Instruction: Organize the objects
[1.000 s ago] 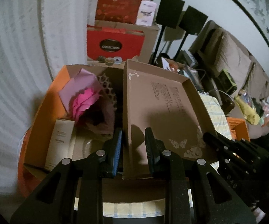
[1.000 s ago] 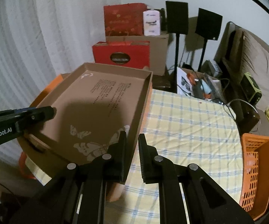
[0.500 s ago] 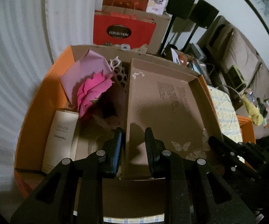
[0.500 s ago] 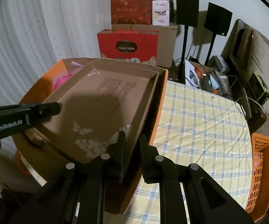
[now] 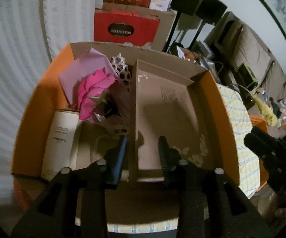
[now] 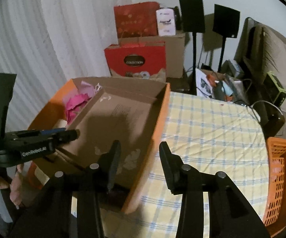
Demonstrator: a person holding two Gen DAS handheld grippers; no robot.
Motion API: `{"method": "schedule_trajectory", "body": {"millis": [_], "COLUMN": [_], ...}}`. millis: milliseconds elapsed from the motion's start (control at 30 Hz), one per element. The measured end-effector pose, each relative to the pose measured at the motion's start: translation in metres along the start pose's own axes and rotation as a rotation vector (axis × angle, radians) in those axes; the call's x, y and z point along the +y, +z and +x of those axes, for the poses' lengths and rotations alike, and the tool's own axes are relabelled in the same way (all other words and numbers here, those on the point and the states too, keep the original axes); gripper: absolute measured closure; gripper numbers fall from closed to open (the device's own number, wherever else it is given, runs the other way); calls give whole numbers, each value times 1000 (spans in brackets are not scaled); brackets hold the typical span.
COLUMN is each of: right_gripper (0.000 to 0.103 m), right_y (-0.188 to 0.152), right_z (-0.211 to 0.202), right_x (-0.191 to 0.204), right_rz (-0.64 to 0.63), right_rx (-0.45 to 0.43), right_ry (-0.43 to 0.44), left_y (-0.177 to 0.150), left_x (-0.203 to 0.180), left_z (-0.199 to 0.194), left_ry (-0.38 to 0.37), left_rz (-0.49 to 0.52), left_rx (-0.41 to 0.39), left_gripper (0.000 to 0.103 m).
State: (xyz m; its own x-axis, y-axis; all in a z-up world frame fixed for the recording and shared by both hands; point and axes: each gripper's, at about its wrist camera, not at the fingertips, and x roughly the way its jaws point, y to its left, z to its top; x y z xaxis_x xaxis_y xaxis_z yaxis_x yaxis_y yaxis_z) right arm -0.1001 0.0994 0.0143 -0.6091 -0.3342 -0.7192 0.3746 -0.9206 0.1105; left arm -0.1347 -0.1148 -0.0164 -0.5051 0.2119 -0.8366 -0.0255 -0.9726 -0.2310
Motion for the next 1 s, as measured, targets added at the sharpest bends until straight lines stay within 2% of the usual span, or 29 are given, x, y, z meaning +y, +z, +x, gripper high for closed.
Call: {"method": "schedule_trajectory", "body": {"millis": [67, 133, 200, 333, 433, 567, 700, 800, 900, 1000], "right_gripper": [57, 52, 48, 39, 36, 23, 18, 11, 1, 1], "right_y": [-2, -5, -10, -19, -24, -32, -42, -48, -56, -61], "right_z": [-9, -17, -24, -33, -38, -46, -53, -60, -68, -77], "right_x": [-6, -11, -14, -17, -18, -17, -16, -16, -14, -12], "right_rz": [3, 4, 0, -12, -26, -36, -47, -43, -47, -49], "right_rx": [-9, -19, -27, -35, -44, -63, -72, -79, -98, -117], "right_ry": [-13, -29, -41, -56, -75, -83, -88, -76, -83, -102], "left_y": [-3, -10, -18, -35, -47, -57, -66, -73, -81, -88], "left_x": [2, 3, 2, -6, -11, -20, -34, -43, -51, -54], "left_z": [-13, -26, -36, -48, -57, -61, -66, -72, -79, -85], "left_ry": [17, 60, 76, 117, 105, 87, 88, 96, 150, 162], "left_rz": [-3, -2, 9, 58, 59, 60, 66, 69, 81, 80], "left_rx": [-25, -55, -74, -96, -108, -115, -138, -167, -192, -204], "left_gripper": [55, 36, 30, 24, 23, 23, 23, 8, 8, 5]}}
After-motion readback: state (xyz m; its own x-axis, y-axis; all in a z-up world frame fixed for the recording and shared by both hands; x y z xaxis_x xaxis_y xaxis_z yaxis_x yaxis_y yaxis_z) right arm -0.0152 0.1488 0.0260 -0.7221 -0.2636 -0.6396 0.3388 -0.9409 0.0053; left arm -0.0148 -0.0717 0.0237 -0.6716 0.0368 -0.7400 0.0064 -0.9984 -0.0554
